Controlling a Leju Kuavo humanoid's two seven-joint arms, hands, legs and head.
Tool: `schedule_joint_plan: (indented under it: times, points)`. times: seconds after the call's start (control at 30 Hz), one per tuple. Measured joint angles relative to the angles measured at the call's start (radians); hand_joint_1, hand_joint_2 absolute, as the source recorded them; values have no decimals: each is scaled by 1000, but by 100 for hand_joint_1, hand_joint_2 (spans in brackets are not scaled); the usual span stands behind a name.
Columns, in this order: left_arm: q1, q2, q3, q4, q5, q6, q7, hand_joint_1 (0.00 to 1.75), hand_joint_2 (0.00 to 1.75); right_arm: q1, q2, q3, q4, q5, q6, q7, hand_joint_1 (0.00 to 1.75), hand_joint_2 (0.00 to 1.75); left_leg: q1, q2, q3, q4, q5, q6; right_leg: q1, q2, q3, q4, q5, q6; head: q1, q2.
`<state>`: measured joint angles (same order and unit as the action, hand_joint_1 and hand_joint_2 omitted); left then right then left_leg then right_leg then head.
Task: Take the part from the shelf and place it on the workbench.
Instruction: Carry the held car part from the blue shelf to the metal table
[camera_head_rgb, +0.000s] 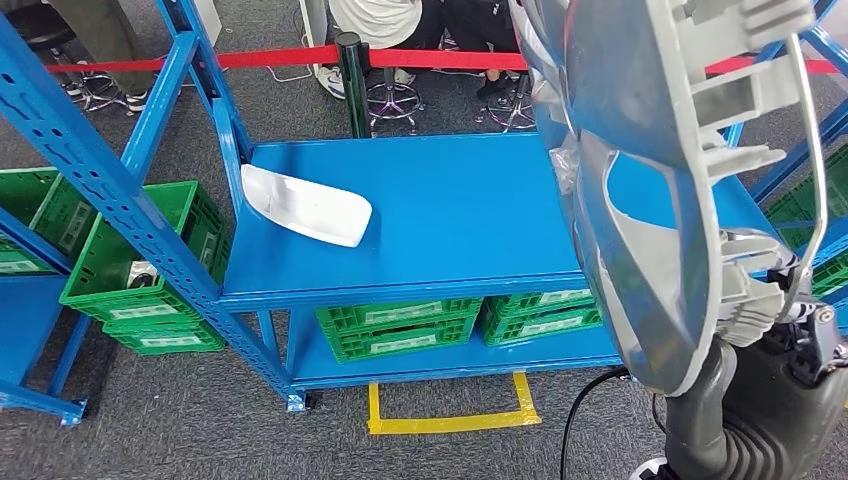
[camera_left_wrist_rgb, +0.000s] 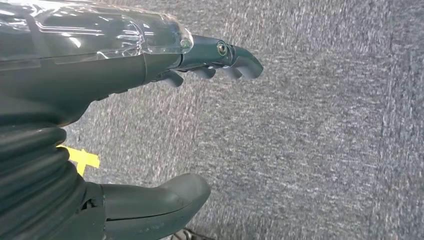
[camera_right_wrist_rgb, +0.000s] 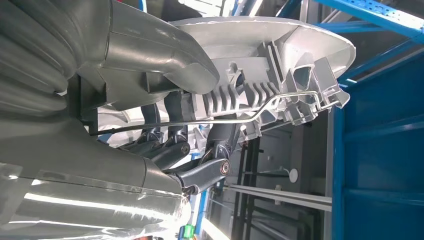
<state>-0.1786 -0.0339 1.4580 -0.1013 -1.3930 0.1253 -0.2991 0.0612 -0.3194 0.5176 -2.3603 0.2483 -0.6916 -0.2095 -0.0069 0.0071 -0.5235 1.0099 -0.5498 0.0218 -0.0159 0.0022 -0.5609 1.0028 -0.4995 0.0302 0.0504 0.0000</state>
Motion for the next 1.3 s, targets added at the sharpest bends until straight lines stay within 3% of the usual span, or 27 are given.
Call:
schedule_joint_plan:
  times: [0.43, 0.73, 0.87, 0.93, 1.0, 1.03, 1.07, 1.1, 1.2, 1.23, 1.3]
  points:
    - [0, 18, 15, 1, -40, -16, 3, 0, 175, 12, 14, 22, 3, -50, -1, -35, 175, 175, 0, -3, 0, 0, -1, -1, 0, 0, 0, 0, 0, 0, 0, 0]
    - [0, 7, 15, 1, -68, -19, 2, 0, 175, 13, 14, 24, 2, -25, -3, -7, 175, 175, -1, -6, 0, 1, -1, 0, 0, 0, 0, -1, 1, 1, 0, 0]
    - [0, 4, 15, 2, -78, -19, 21, 0, 175, 17, 13, 24, 0, -18, -3, 1, 175, 175, 3, -8, 5, -12, 14, 13, -2, -2, 2, -10, 4, 17, -3, 0]
    - [0, 3, 15, 2, -79, -19, 25, 0, 175, 19, 13, 23, -1, -18, -3, 2, 175, 175, 10, -6, 8, -29, 27, 18, -1, -1, -19, 44, -39, 21, 4, 0]
    - [1, 3, 15, 3, -79, -21, 26, 0, 175, 19, 13, 24, 0, -18, -3, 3, 175, 175, 10, -4, 6, -31, 30, 19, -3, -2, -69, 173, -107, 25, 13, 0]
    - [1, 3, 15, 3, -79, -22, 26, 0, 175, 20, 14, 25, 0, -18, -3, 3, 175, 175, 10, -4, 5, -31, 31, 18, -3, -2, -92, 231, -130, 27, 16, 0]
    - [1, 3, 15, 3, -79, -24, 26, 0, 175, 20, 14, 25, 1, -18, -3, 3, 175, 175, 11, -4, 5, -30, 31, 17, -4, -2, -101, 261, -134, 28, 18, 0]
    - [1, 3, 15, 3, -79, -26, 26, 0, 175, 19, 14, 25, 2, -18, -3, 3, 175, 175, 12, -5, 5, -29, 32, 15, -5, -2, -93, 249, -117, 29, 19, 0]
    - [1, 3, 15, 3, -79, -30, 24, 0, 175, 15, 14, 26, 4, -18, -3, 4, 175, 175, 13, -9, 1, -19, 28, 3, -8, -1, -5, 68, -23, 24, 25, 0]
    - [1, 2, 15, 3, -79, -30, 24, 0, 175, 13, 14, 26, 4, -18, -3, 4, 175, 175, 12, -10, -4, -14, 28, -5, -8, 0, 15, 23, -10, 19, 27, 0]
    - [1, 2, 15, 3, -79, -30, 24, 0, 175, 10, 14, 26, 5, -18, -3, 4, 175, 175, 10, -8, -15, -8, 32, -19, -3, 2, 20, -1, -9, 4, 24, 0]
